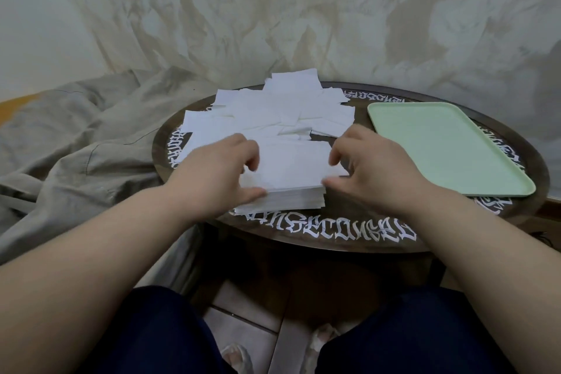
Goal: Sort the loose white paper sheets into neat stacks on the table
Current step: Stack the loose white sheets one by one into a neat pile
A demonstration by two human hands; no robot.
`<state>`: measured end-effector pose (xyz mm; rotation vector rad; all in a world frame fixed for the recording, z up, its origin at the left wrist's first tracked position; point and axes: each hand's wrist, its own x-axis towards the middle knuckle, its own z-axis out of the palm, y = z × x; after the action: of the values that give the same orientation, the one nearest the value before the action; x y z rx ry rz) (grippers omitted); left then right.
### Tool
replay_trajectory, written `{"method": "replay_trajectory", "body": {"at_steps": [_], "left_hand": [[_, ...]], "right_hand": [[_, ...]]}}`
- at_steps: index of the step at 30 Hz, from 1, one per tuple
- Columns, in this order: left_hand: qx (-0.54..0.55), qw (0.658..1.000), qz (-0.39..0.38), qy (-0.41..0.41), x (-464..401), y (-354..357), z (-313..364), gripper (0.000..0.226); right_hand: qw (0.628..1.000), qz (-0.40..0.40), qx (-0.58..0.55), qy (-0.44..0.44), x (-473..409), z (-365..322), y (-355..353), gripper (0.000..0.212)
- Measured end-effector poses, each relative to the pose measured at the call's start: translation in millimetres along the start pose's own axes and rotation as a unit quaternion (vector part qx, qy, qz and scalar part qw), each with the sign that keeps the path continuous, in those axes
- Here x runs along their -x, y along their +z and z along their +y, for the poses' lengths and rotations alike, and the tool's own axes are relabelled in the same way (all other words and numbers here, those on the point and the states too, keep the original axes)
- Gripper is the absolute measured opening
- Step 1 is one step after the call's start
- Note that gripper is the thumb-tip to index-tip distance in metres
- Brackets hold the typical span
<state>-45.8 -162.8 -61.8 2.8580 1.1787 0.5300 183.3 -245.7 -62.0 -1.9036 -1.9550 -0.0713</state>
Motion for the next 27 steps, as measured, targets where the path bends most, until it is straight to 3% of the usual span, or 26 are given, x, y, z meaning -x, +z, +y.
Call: {"method": "replay_trajectory", "body": {"at_steps": [4,8,11,17,21,23,25,27], "left_hand": [[-0.02,0.999,-0.042,0.007,5,13,-2,0.043],[-0.013,0.999,-0.042,0.001,7,14,-6,0.022],[-0.011,0.999,-0.037,-0.005,8,14,-9,0.011],[0.038,0.999,0.015,-0.032,8,14,-15,0.004],[0.085,0.989,0.096,-0.076,-3,9,-12,0.006],[0.114,0.974,0.167,-0.097,-19,3,-14,0.002],[0.175,0.95,0.241,-0.096,-35,-4,-18,0.004],[0.219,0.932,0.277,-0.079,-42,-3,-20,0.009]], "right_hand": [[0.997,-0.065,0.034,-0.009,5,3,8,0.034],[0.997,-0.076,0.011,-0.008,4,7,11,0.023],[0.999,-0.05,-0.001,-0.009,3,6,12,0.011],[0.998,0.014,-0.051,-0.017,2,8,15,0.009],[0.988,0.086,-0.124,0.023,-9,6,16,0.008],[0.965,0.163,-0.199,0.052,-21,3,11,0.007],[0.94,0.27,-0.208,0.026,-33,-2,4,0.007],[0.931,0.325,-0.168,-0.019,-39,-4,3,0.008]]}}
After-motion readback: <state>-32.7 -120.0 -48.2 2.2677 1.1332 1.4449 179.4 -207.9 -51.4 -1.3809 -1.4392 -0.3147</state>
